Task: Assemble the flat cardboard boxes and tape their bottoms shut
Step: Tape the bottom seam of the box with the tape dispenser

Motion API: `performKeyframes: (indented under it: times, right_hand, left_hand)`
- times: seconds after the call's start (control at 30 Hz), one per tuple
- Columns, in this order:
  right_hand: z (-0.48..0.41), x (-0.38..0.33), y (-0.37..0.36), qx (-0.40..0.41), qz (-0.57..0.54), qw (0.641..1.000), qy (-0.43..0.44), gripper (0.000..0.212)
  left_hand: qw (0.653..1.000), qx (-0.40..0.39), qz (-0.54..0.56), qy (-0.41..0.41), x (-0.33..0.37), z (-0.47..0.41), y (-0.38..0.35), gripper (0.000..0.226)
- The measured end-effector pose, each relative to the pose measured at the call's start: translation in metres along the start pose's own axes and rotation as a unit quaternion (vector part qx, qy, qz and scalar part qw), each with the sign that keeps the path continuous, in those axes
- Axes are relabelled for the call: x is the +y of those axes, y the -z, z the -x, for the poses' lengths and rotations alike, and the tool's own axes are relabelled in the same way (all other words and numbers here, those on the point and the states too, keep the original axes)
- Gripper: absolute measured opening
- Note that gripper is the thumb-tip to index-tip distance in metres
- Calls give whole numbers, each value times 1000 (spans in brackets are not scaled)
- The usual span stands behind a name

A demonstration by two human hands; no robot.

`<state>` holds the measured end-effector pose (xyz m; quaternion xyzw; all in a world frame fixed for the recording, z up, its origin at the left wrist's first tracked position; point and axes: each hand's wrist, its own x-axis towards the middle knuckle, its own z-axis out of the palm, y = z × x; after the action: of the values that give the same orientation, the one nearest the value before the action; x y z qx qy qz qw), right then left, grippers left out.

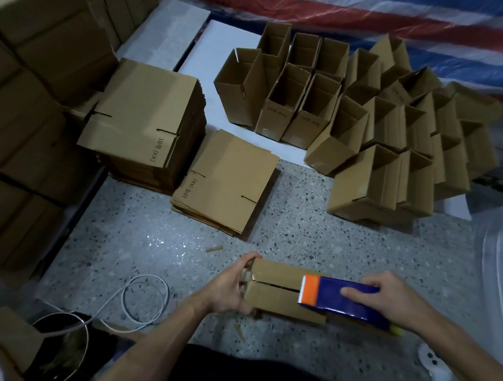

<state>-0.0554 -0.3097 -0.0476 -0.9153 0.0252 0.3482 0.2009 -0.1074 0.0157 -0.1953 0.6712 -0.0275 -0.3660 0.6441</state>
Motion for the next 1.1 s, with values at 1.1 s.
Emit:
performKeyframes:
  times: [1.1]
  right_hand:
    - [-10, 84, -4, 4, 197, 977, -76, 57]
  left_hand:
    - [986, 131, 55, 91, 26, -9, -19, 46]
